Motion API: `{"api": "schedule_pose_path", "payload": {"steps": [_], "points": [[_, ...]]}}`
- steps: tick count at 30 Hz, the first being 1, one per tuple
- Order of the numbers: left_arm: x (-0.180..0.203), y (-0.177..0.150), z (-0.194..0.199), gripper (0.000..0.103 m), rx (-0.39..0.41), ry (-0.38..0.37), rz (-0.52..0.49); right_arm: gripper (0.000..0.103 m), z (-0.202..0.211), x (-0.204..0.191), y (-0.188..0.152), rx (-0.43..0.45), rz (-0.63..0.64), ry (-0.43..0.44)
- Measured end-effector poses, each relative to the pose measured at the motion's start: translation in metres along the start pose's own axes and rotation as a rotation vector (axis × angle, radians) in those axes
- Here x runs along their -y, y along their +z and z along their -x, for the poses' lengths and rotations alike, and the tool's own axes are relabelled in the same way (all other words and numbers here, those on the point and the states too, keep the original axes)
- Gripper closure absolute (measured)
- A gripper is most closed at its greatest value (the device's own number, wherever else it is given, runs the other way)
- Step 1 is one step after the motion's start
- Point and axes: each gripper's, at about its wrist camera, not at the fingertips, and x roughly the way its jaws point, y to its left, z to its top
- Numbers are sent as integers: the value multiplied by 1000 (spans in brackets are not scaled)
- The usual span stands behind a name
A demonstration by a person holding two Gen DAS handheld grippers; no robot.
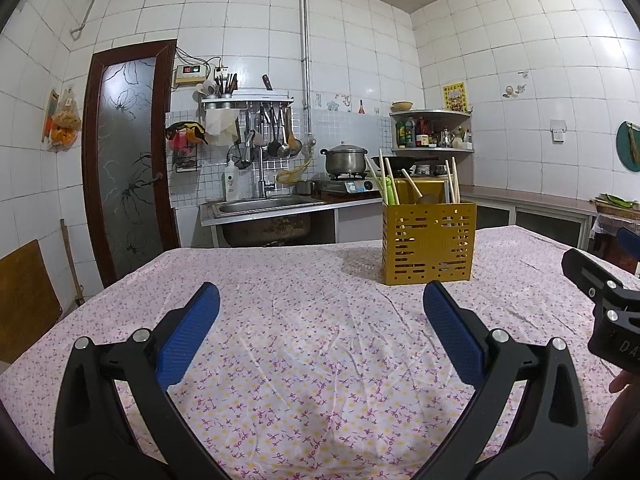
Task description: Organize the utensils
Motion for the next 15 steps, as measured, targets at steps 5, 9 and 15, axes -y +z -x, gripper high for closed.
{"api": "schedule_pose_path", "payload": {"steps": [5,9,15], "points": [[1,0,0,5,-1,5,-1,4,0,1,0,0,0,1],[0,0,3,5,12,11,8,4,0,0,0,0,2,1],[-3,0,8,5,34,27,17,4,-1,2,0,1,3,3]]}}
